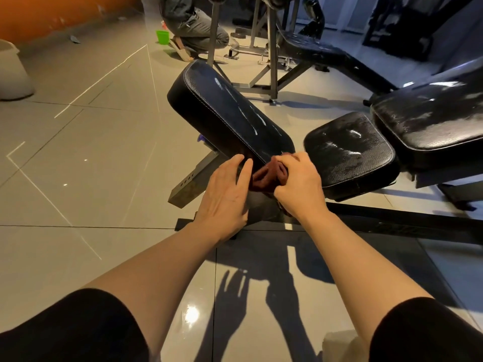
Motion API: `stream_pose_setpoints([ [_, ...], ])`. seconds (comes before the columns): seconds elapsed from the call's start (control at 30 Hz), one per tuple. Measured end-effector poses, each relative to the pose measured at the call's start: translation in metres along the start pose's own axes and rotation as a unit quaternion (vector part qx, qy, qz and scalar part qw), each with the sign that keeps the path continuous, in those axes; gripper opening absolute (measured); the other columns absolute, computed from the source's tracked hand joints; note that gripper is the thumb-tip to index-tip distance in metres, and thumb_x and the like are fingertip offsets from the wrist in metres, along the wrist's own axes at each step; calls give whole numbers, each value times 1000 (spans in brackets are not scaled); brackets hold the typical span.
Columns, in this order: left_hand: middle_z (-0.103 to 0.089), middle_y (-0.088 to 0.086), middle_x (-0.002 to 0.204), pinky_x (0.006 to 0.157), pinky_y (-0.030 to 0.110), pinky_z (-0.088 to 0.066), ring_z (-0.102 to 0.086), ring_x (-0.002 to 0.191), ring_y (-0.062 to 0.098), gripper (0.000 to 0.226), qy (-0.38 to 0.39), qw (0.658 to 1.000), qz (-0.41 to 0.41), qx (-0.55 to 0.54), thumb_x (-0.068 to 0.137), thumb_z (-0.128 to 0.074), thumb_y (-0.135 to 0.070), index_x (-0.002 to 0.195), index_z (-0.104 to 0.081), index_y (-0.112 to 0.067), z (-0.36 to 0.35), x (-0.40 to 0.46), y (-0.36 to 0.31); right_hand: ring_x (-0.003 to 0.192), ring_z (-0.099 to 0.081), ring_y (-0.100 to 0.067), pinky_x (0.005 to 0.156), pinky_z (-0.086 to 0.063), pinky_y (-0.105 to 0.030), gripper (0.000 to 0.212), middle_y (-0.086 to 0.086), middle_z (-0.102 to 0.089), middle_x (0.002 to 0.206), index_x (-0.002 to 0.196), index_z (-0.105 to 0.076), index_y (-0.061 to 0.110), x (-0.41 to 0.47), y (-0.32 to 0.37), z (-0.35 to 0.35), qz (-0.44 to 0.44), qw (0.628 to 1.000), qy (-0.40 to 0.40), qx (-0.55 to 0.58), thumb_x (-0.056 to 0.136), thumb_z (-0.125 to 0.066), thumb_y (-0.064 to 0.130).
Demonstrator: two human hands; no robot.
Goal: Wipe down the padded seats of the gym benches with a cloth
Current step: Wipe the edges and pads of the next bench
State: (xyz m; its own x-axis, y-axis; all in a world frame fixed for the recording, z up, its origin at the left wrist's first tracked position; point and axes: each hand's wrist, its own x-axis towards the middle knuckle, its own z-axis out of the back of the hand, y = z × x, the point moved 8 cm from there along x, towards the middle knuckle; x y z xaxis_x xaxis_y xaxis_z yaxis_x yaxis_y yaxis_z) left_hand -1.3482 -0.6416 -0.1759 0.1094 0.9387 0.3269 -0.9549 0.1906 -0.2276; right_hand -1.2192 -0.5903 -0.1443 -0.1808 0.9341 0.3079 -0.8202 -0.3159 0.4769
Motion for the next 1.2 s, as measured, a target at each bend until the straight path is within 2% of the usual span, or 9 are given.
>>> stream_pose_setpoints([
  [0.17, -1, 9, 157, 115, 32, -21, -11, 144, 26, 96, -2, 1000, 5, -1, 83, -70, -23, 153, -4, -14, 0, 1, -1, 90, -48, -20, 73, -38, -26, 29, -9, -51, 114, 112, -66, 12, 0, -23, 18, -91, 995, -13, -26, 83, -64, 8],
  [0.27, -2, 9, 156, 116, 31, -19, -10, 144, 26, 97, -2, 1000, -1, -3, 83, -70, -22, 153, -4, -14, 1, 1, -1, 115, -48, -23, 88, -42, -24, 54, -9, -41, 131, 131, -52, 16, 8, 2, 29, -18, 994, -97, 43, 80, -70, 11],
  [0.43, -3, 10, 156, 117, 31, -16, -11, 143, 26, 101, -2, 1000, -9, -5, 80, -72, -22, 153, -4, -12, 1, 0, 1, 145, -19, -19, 114, -30, -46, 60, 1, -16, 160, 150, -30, 31, 7, 30, -19, 82, 994, 14, 65, 96, -56, 32],
  [0.53, -2, 11, 156, 117, 31, -15, -10, 144, 26, 103, 10, 1000, -11, 8, 79, -73, -22, 153, -2, -11, -2, 0, -1, 143, -25, -19, 114, -33, -44, 65, 3, -23, 158, 149, -33, 29, 4, 18, -17, 84, 996, 16, 17, 91, -62, 22],
  [0.7, -19, 16, 153, 113, 33, -27, -24, 140, 30, 100, -6, 1000, -5, 14, 75, -77, -19, 151, -15, -5, 0, 0, -5, 129, -38, -23, 103, -40, -32, 63, -2, -40, 146, 142, -44, 19, -12, -20, -7, 26, 996, 13, -79, 84, -69, 13],
  [0.93, -14, 12, 156, 114, 33, -25, -18, 143, 28, 96, -1, 1000, 1, -2, 80, -73, -18, 153, -11, -8, 2, 0, -4, 108, -52, -26, 77, -43, -29, 44, -7, -51, 120, 124, -58, 17, -18, -45, 15, -51, 994, -32, -92, 82, -69, 11],
  [1.07, -7, 10, 157, 116, 31, -20, -13, 145, 26, 96, 0, 1000, -3, -5, 83, -71, -22, 153, -6, -11, 3, -1, -3, 129, -37, -22, 98, -43, -30, 80, -8, -31, 143, 142, -35, 22, -7, -7, 19, 2, 997, -72, 32, 76, -80, 17],
  [1.13, -6, 10, 157, 116, 32, -19, -12, 144, 26, 97, 1, 1000, -3, -2, 83, -71, -23, 153, -5, -12, 2, -1, -2, 127, -40, -15, 102, -42, -25, 64, -5, -38, 143, 140, -39, 19, -6, 8, 11, 30, 991, -41, 123, 85, -72, 27],
  [1.2, -9, 12, 157, 115, 32, -20, -14, 143, 27, 99, -1, 1000, -6, 4, 81, -73, -23, 153, -7, -11, 2, -2, -2, 136, -37, -15, 112, -36, -33, 49, -3, -39, 150, 144, -43, 20, -6, 8, 2, 34, 991, 3, 132, 97, -56, 26],
])
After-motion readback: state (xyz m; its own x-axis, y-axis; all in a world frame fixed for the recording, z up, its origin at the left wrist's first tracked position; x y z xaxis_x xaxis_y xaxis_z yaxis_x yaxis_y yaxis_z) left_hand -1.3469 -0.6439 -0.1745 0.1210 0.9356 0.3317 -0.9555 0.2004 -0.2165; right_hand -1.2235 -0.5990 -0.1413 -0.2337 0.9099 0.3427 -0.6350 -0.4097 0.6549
